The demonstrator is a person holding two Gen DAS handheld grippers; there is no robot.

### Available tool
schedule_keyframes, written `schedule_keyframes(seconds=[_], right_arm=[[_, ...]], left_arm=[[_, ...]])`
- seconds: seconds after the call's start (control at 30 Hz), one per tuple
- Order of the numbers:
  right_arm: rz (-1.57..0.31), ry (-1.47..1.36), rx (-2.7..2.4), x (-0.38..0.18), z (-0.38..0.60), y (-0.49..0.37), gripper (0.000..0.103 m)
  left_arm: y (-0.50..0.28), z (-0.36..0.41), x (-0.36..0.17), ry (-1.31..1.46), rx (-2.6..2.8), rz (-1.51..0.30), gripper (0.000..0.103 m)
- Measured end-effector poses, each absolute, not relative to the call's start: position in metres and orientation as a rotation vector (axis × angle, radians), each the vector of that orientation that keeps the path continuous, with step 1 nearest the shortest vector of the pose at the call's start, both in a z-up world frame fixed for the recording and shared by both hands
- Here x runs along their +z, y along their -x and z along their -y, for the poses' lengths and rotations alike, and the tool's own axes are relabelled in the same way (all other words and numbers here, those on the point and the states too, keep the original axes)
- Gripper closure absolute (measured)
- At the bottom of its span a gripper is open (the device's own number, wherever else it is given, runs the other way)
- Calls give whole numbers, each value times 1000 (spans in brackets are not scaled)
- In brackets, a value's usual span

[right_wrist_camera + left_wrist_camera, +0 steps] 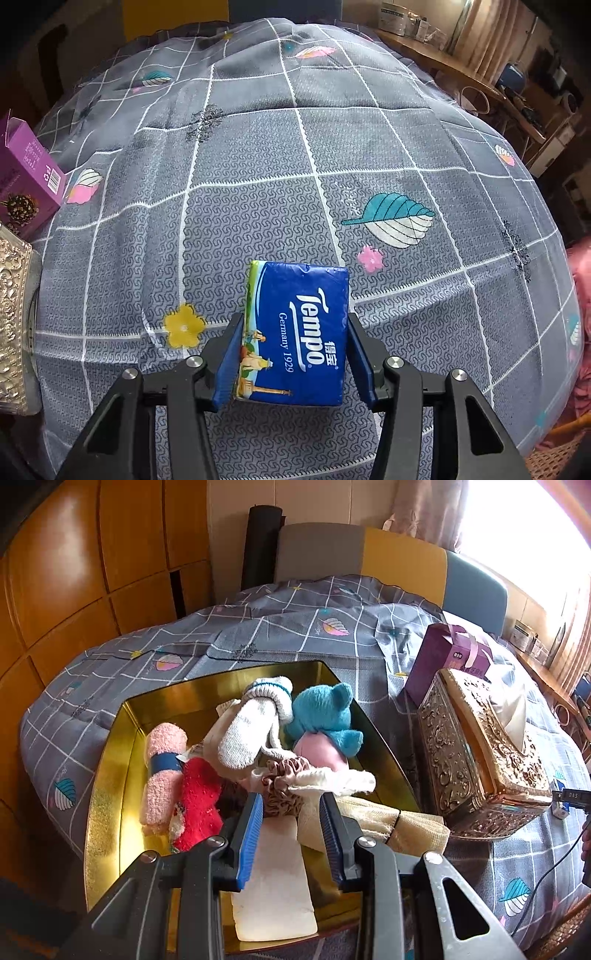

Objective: Organize soft objects
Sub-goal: 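Carry the Tempo tissue pack to the tray and release it from the right gripper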

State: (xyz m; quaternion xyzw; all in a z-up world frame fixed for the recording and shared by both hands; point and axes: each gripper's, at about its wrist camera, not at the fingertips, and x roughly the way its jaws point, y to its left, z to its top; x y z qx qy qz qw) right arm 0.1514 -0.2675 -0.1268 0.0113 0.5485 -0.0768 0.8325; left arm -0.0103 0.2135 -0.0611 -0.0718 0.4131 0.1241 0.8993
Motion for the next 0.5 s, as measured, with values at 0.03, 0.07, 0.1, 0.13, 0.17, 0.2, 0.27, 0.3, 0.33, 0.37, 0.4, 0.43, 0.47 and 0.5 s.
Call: schedule_keyframes(seconds=[0.03,0.07,0.1,0.13,0.17,0.2,0.27,0.3,0.33,0.37,0.4,0.43,0.47,0.5], right_arm=[[-1160,-22,-164,-127,268,-152,50],[-1157,-20,-164,-126,268,-152,50],[-1153,-17,-166,-126,268,-152,50],[-1148,-14,-168,-126,268,-152,50],[-1145,-8,-168,-126,267,-152,50],[-1144,-1,-168,-126,266,-152,50],[-1142,17,-169,-127,263,-152,50],[-1142,21,-169,-127,263,-152,50],[-1142,21,-169,-127,263,-152,50],[-1142,21,-170,-127,263,-151,50],[-1142,23,-170,-127,263,-152,50],[-1143,25,-171,-127,261,-151,50],[-1144,26,-172,-127,261,-151,50],[-1147,25,-173,-128,261,-152,50]], left_arm=[[11,-213,-61,149,256,-855,71],[11,-213,-62,149,255,-854,71],[12,-214,-63,151,254,-855,72],[12,-214,-63,152,253,-854,72],[13,-215,-64,154,253,-855,72],[13,-216,-65,157,254,-856,72],[16,-218,-65,165,252,-856,72],[17,-220,-66,164,255,-857,72],[19,-221,-66,163,258,-857,72],[20,-223,-66,164,261,-858,72],[22,-226,-67,169,265,-858,72],[23,-229,-67,173,272,-859,72],[25,-232,-67,176,279,-859,72],[27,-236,-67,181,288,-857,72]])
